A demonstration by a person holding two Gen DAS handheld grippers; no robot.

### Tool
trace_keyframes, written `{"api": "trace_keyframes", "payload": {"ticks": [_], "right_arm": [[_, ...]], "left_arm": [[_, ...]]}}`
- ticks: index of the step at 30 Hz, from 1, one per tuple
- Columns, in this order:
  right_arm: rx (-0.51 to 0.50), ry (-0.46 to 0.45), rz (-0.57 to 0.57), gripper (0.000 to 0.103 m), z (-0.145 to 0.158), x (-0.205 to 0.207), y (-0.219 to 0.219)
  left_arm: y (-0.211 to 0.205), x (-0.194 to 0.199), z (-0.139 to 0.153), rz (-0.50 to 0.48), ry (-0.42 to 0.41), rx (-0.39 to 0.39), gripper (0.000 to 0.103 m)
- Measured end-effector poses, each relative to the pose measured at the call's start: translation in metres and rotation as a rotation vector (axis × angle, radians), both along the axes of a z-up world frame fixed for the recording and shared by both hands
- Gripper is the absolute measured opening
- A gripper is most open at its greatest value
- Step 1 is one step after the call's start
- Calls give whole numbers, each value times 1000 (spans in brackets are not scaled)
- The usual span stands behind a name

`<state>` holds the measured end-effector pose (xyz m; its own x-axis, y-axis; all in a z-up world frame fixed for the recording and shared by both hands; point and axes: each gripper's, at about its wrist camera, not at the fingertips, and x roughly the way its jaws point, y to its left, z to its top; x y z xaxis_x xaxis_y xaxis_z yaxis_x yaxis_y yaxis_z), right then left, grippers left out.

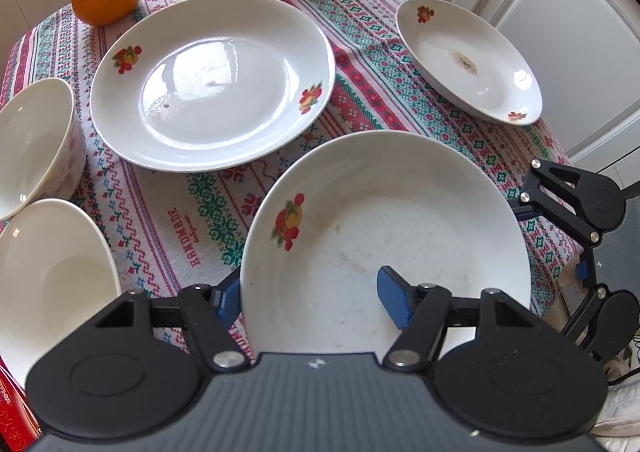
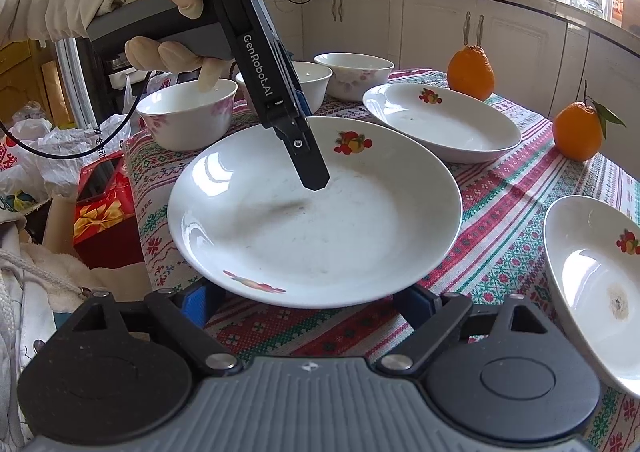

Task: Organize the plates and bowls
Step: 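Lift the large plate with the left tool toward the stained plate, then lower the large plate onto the stained plate with the left tool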

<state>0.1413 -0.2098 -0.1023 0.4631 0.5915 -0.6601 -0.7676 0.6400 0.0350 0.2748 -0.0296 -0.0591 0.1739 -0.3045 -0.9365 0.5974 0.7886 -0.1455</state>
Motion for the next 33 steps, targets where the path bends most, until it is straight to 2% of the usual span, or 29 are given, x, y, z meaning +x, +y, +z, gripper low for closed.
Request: {"api": "trace_keyframes", "payload": {"ticks": [13,33], "right_arm": [[2,-28,-13,93,18,6,-20],[-37,-61,-58,93,30,19,-65]], "left_arm": [[-16,6,18,-24,-50,-61,67],[-65,29,28,-77,-57,-128,67]]}}
